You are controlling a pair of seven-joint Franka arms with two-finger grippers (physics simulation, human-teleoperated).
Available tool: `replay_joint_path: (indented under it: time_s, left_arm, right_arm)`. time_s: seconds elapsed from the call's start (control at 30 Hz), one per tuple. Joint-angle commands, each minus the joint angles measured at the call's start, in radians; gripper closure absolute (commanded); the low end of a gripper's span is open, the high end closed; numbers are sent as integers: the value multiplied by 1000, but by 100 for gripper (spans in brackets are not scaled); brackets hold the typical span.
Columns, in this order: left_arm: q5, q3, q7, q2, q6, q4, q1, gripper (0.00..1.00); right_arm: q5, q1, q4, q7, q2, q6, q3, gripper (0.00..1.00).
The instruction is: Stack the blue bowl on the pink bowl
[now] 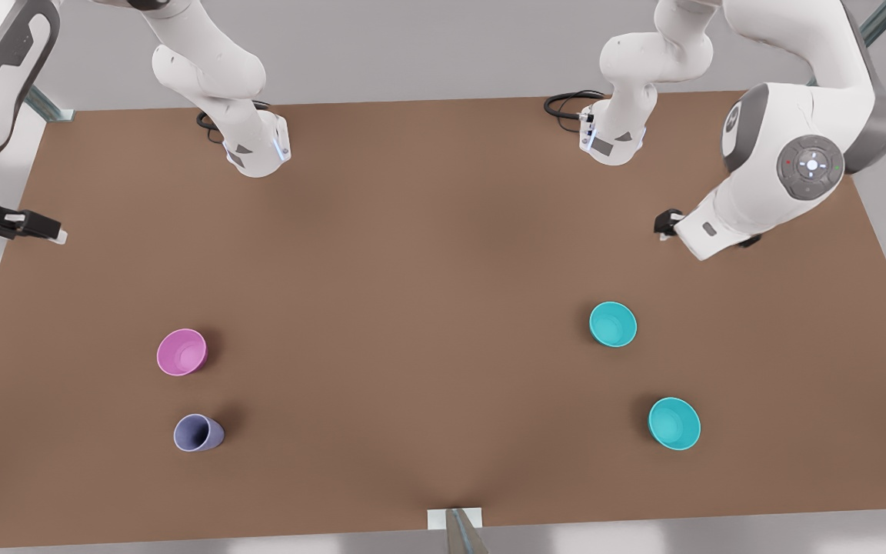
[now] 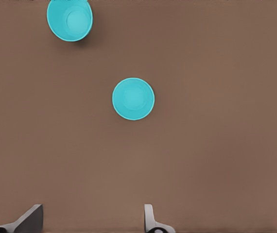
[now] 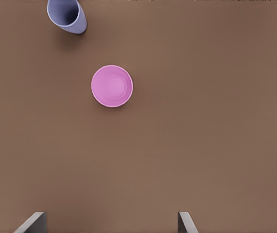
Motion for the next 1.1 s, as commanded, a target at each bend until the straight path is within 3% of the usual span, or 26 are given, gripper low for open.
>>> replay_joint_path:
  time_s: [0.0,0.1,0.23,0.3,0.37,0.57,1.07]
  left_arm:
    - [-9,-1,51,-3,-64,10,10,0]
    - [-12,-1,51,-3,-66,15,10,0]
    - [-12,-3,51,0,-65,15,9,0]
    - [-12,-3,51,0,-61,15,9,0]
    - [-12,-3,51,0,-58,15,9,0]
    - [-10,-1,51,0,-57,15,9,0]
    - [-9,1,49,8,-52,13,12,0]
  right_arm:
    - [4,7,1,-27,1,16,-2,0]
    - [-32,-2,42,-49,131,40,-8,0]
    - [-2,-28,28,-52,371,275,-9,0]
    - [67,-70,-19,-104,447,456,-8,0]
    - [101,-74,-21,-102,497,522,-8,0]
    - [210,-42,-202,-116,540,843,1,0]
    - [235,-30,-338,-119,587,895,12,0]
